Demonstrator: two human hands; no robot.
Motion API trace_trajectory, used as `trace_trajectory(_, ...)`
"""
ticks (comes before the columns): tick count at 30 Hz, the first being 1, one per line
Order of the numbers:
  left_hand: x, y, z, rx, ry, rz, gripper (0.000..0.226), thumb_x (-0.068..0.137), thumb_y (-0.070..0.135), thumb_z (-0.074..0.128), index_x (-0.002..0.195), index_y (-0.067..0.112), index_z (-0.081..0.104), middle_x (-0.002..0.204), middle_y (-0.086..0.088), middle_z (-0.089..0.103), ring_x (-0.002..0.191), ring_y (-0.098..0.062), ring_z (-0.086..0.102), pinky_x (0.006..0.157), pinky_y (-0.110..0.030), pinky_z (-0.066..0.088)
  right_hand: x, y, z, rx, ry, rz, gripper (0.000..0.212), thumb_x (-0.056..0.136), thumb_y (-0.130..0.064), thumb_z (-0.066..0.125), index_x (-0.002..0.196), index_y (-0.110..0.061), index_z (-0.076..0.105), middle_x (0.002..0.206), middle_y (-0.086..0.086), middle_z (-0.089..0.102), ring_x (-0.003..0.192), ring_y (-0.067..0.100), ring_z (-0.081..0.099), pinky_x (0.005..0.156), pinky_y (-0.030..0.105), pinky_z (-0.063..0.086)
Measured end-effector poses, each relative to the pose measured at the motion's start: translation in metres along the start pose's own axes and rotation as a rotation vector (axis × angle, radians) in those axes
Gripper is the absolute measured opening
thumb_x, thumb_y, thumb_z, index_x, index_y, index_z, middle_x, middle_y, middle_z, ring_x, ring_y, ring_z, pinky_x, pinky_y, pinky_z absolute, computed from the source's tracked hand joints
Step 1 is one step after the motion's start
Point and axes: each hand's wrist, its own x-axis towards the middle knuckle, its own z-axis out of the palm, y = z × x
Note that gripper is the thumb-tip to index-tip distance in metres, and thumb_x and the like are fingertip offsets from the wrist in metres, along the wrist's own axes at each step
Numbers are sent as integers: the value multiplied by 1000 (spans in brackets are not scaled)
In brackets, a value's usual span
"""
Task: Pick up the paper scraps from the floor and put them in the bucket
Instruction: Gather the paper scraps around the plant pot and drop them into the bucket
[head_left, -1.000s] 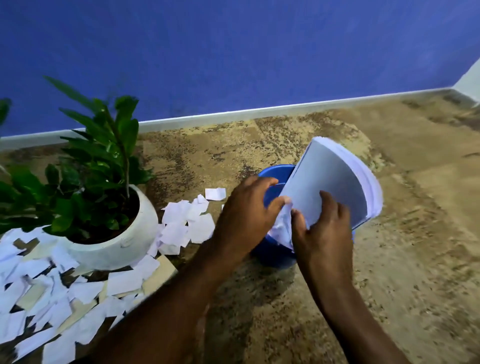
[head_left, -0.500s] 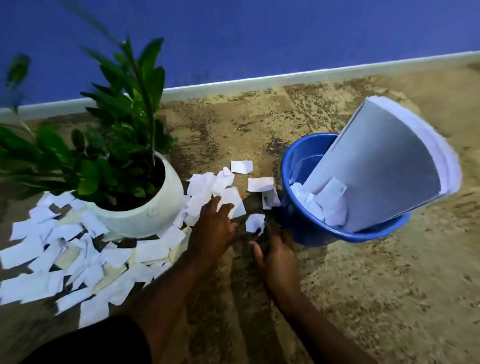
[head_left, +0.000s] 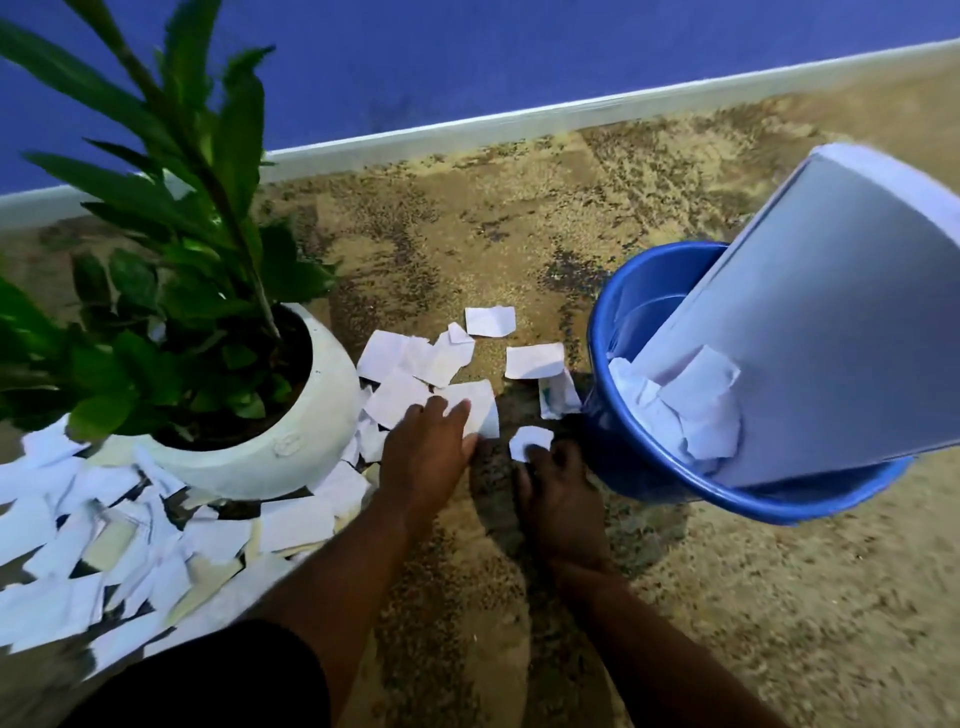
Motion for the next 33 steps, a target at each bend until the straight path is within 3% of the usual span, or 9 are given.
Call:
trace_trajectory(4,-4,9,-10,-11,-14,43,24,96,28,43,111,21,61,112,-6,61,99,-25,58,77,-37,50,-1,-2,-1,30,-20,39,19,88,-21,60,103,-11,65,119,20,56,80,40,63,60,42,53)
trace_trajectory(11,-53,27,-52,-439,72,-210,25,91,22,59,115,16,66,107,-2,70,98,-16,64,83,-22,44,-28,-23,-44,157,-39,3,17,90,-11,56,104,-7,65,112,16,61,99,31,61,84,33,48)
trace_trajectory(14,-70,45,-99,-570,114,-301,25,89,23,63,113,18,68,107,1,71,96,-13,64,82,-22,47,-43,-54,-89,314,87,-28,6,85,-3,62,88,-7,65,89,8,63,84,19,61,76,14,40)
trace_trajectory(18,-76,78,-174,-710,308,-218,23,82,22,70,105,24,70,101,8,71,89,-5,63,77,-21,50,-47,-83,-174,416,410,-79,6,87,-18,59,89,-19,64,90,-13,57,89,-13,49,80,-1,33)
trace_trajectory(21,-61,109,-214,-735,310,-112,28,81,27,70,109,26,69,104,8,70,94,-10,65,83,-26,52,-31,-77,-224,427,561,73,6,88,-28,57,88,-27,63,87,-14,61,79,-5,59,71,3,40)
trace_trajectory(24,-39,134,-230,-683,154,10,44,82,33,69,124,24,60,119,3,65,108,-17,60,91,-28,47,-5,-56,-242,409,505,268,13,86,-29,58,90,-21,67,88,1,68,73,15,68,65,13,39)
trace_trajectory(27,-25,148,-224,-617,-82,138,69,84,39,65,143,19,36,143,-4,45,129,-21,44,103,-29,34,10,-36,-244,270,433,328,22,83,-12,67,104,-5,67,102,15,64,89,33,65,77,25,40)
trace_trajectory(30,-36,146,-211,-555,-77,234,68,91,37,56,148,17,25,154,-6,30,140,-21,29,112,-27,21,4,-31,-243,207,475,251,26,83,-8,66,108,0,62,107,18,60,98,37,59,88,40,47)
trace_trajectory(33,-57,128,-190,-666,68,193,52,92,30,52,141,18,41,148,-1,40,136,-14,34,111,-21,23,-19,-40,-238,218,592,31,21,86,-14,58,101,-2,65,105,15,63,102,22,57,96,16,37)
